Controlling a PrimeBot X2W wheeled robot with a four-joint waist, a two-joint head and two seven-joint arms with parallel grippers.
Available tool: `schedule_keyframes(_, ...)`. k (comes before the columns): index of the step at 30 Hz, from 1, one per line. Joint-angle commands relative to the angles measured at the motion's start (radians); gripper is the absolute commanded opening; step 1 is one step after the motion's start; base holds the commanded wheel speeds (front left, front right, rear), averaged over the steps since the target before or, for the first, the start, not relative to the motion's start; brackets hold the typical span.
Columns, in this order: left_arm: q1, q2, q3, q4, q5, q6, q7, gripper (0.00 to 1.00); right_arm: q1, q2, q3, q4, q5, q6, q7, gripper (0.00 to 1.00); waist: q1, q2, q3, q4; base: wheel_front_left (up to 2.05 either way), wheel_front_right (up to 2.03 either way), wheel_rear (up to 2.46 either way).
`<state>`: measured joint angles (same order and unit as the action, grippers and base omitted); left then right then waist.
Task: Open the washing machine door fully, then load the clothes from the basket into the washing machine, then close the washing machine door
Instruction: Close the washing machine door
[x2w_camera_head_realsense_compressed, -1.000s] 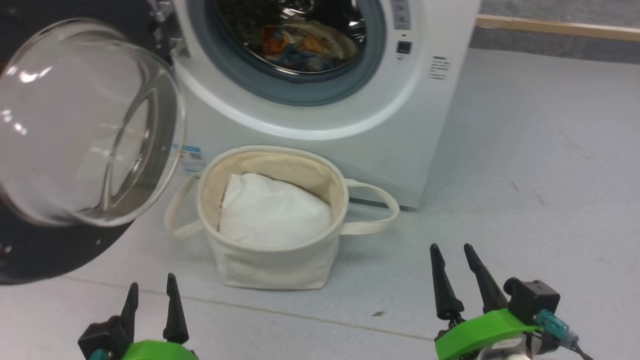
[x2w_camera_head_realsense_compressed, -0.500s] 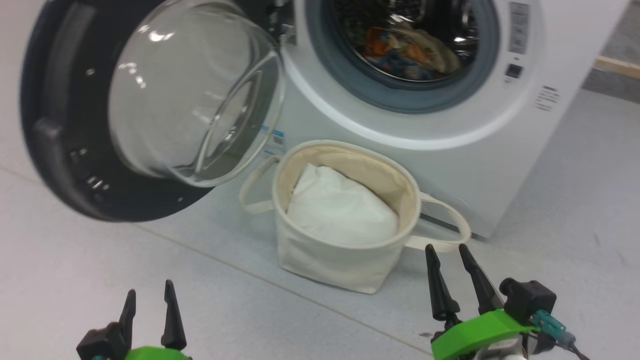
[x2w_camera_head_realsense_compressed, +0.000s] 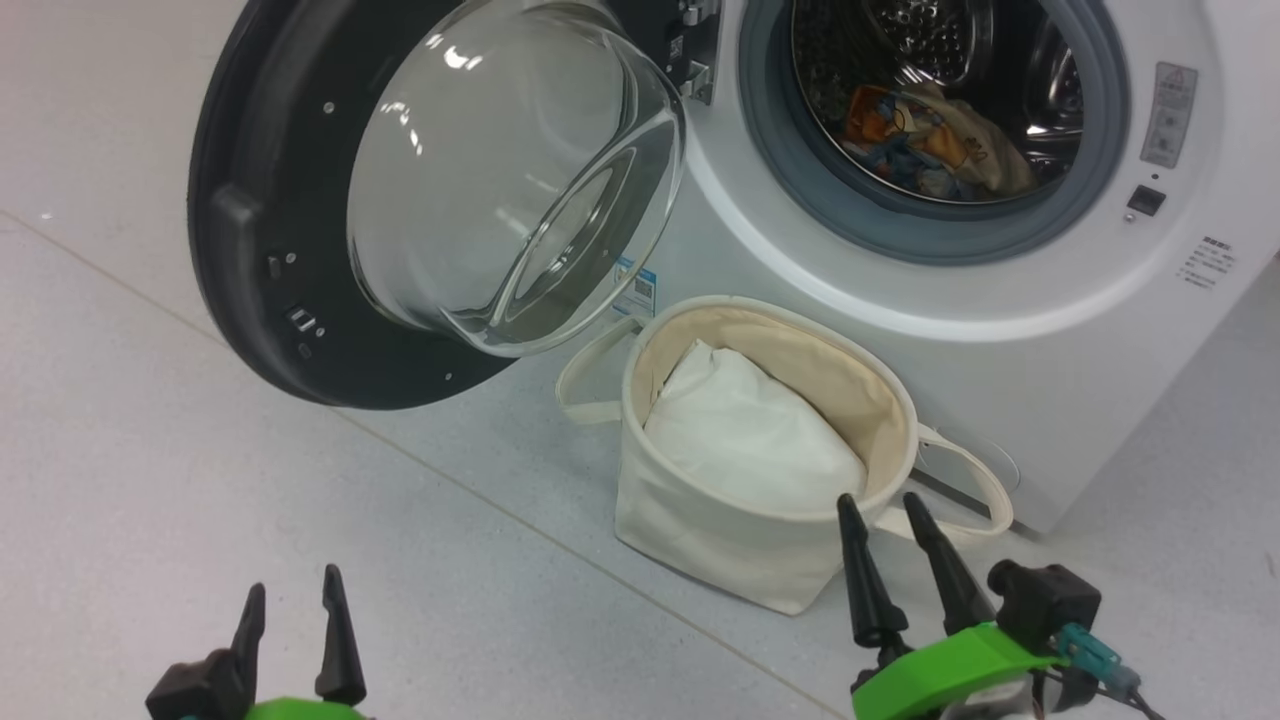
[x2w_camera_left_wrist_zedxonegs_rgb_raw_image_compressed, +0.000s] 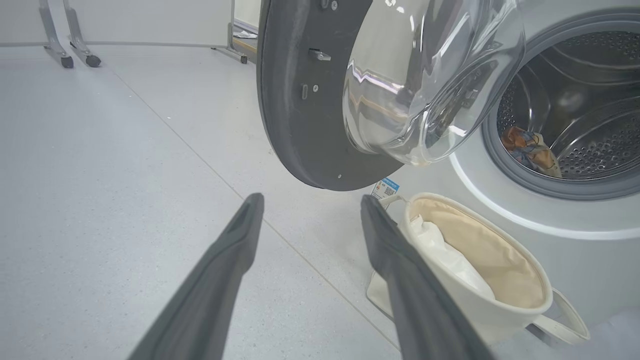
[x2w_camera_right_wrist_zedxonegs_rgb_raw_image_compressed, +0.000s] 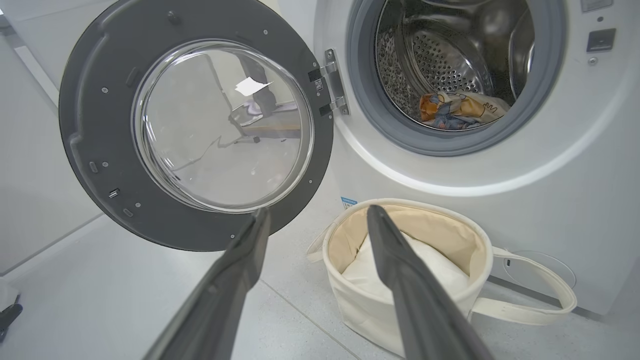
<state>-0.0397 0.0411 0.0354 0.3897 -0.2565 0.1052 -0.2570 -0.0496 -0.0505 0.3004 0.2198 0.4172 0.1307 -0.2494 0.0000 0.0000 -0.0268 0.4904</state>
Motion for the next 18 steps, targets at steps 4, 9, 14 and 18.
schedule_keyframes(4, -0.018, 0.009, 0.045, -0.039, 0.007, 0.000, -0.005, 1.00, -0.015, 0.000, 0.040, -0.024, 0.006, 0.000, -0.012, 1.00, 0.0000, 0.0000, 0.000, 0.004, 0.00, 0.00, 0.00)
schedule_keyframes(9, -0.014, 0.009, 0.048, -0.043, 0.003, 0.001, -0.005, 1.00, -0.021, 0.000, 0.048, -0.019, 0.004, 0.000, -0.012, 1.00, 0.0000, 0.0000, 0.000, 0.005, 0.00, 0.00, 0.00)
schedule_keyframes(14, -0.007, 0.009, 0.052, -0.047, 0.006, 0.000, -0.005, 1.00, -0.018, 0.000, 0.048, -0.018, 0.006, 0.000, -0.012, 1.00, 0.0000, 0.0000, -0.003, 0.003, 0.00, 0.00, 0.00)
schedule_keyframes(18, -0.008, 0.009, 0.057, -0.047, 0.010, -0.002, -0.005, 1.00, -0.015, 0.000, 0.049, -0.017, 0.008, 0.000, -0.012, 1.00, 0.0000, 0.0000, -0.004, 0.003, 0.00, 0.00, 0.00)
